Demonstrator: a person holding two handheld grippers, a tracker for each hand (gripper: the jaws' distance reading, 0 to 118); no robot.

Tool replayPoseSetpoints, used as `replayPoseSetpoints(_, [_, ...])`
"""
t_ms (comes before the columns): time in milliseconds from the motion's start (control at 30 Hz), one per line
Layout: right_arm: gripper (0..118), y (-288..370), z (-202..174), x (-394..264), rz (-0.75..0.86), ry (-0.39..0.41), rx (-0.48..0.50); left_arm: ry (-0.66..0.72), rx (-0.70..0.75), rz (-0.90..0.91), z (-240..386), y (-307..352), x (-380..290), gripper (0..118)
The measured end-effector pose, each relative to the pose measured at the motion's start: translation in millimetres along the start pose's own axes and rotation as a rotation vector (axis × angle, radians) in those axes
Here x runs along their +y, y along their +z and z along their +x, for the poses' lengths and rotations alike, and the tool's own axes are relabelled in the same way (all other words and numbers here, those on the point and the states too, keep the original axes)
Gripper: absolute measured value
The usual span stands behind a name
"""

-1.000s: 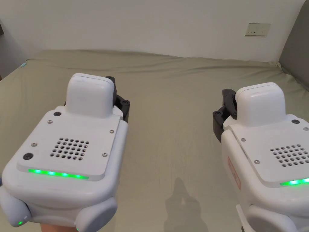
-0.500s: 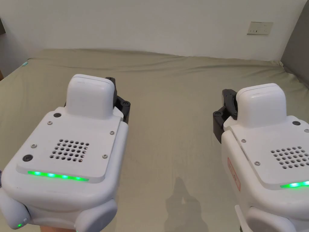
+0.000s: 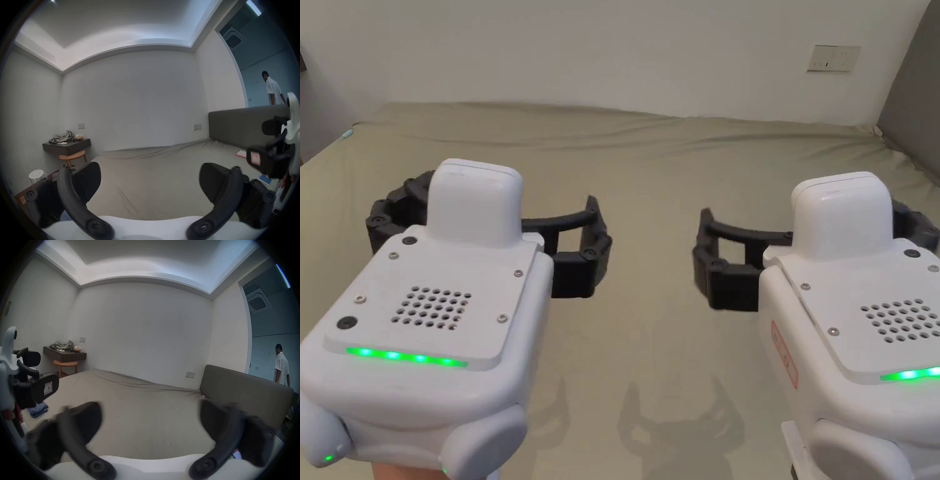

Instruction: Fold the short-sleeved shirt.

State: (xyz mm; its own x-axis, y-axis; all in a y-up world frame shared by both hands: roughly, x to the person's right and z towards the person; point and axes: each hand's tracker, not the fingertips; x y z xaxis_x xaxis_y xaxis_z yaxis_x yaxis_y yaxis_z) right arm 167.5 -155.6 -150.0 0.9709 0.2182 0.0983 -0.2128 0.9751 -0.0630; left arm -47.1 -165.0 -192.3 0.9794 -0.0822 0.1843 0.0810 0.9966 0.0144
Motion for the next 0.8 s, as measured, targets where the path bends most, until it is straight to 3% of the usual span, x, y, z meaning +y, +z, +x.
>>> replayPoseSetpoints(33, [117,3,2,2,0.08,-0.014,0.0,0.016,0.0,0.021,-1,3,0,117])
replayPoseSetpoints(167, [118,-3,2,6,0.024,0.02,-0.028,0.058,0.005,0.013,-6,4,3,117])
replayPoseSetpoints(333, [118,-4,9,16,-0.031,-0.113,0.083,0.051,0.017,0.021,-8,3,4,117])
replayPoseSetpoints(500, [118,-8,5,34,-0.193,-0.181,-0.032,0.033,0.013,0.023,-6,4,4,117])
replayPoseSetpoints(800, [118,-10,9,32,-0.237,-0.213,-0.02,0.019,0.004,0.024,-2,4,3,117])
